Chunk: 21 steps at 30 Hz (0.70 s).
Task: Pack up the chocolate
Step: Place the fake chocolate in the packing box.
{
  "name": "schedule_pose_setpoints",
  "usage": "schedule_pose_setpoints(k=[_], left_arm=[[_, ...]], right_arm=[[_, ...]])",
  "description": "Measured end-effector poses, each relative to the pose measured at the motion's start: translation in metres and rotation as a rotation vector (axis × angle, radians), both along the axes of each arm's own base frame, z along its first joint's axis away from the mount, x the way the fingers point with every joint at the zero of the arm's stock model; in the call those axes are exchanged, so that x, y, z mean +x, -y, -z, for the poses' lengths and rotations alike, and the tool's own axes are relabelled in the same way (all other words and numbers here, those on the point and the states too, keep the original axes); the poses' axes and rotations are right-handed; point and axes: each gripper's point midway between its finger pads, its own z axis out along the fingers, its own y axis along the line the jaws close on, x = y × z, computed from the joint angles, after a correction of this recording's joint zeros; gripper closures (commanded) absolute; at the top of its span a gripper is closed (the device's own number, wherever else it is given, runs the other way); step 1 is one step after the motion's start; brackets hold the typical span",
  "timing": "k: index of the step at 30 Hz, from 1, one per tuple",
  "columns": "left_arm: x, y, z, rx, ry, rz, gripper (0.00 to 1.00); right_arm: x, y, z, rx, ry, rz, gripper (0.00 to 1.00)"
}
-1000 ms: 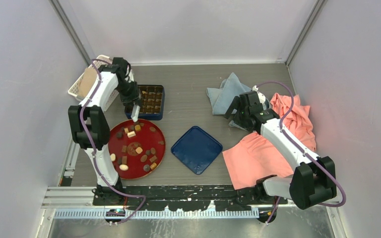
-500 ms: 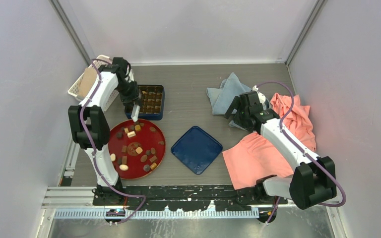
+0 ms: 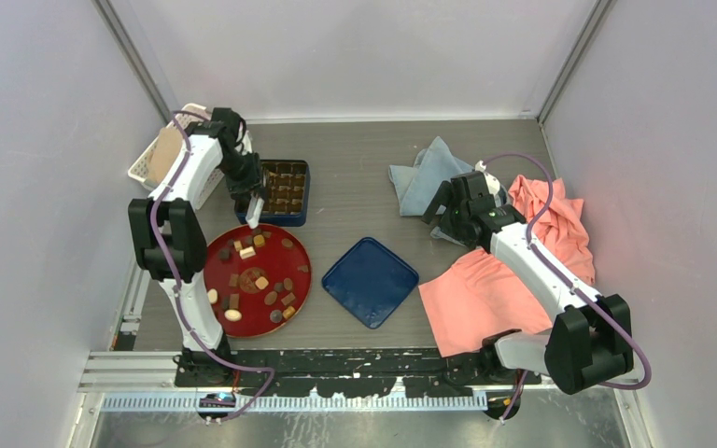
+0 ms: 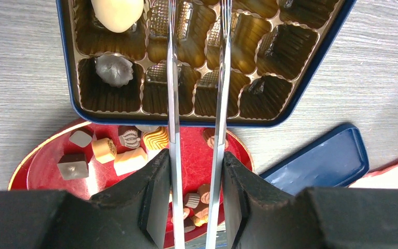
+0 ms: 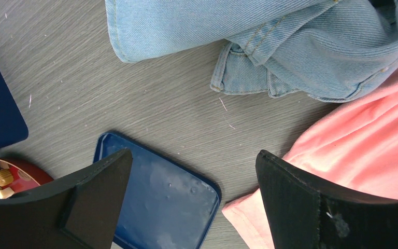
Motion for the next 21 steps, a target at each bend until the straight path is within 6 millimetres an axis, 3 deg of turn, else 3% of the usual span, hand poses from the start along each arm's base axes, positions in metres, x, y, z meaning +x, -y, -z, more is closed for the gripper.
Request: schedule_pose_setpoints(k=[2,8,11,17,21], left_arm=[[0.0,0.0,0.0,0.0,0.0,0.0,0.63],[0.0,0.001,-0.002,-0.006,0.003,-0.001,0.91],[-0.002,0.002,-0.008,-0.01,0.019,-0.002,0.98],[-0.018,0.001,-0.042,-0.017,0.096,0.003,1.0],[-0.048,0.0,-0.058,0.017,0.132,0.027,0.99]], right_arm=[[0.0,0.0,0.0,0.0,0.0,0.0,0.05],[0.0,0.0,0.0,0.0,0.0,0.0,0.05],[0.0,0.0,0.0,0.0,0.0,0.0,0.05],[0.0,0.0,0.0,0.001,0.0,-0.001,0.06],[0.0,0.0,0.0,0.002,-0.001,-0.001,0.05]])
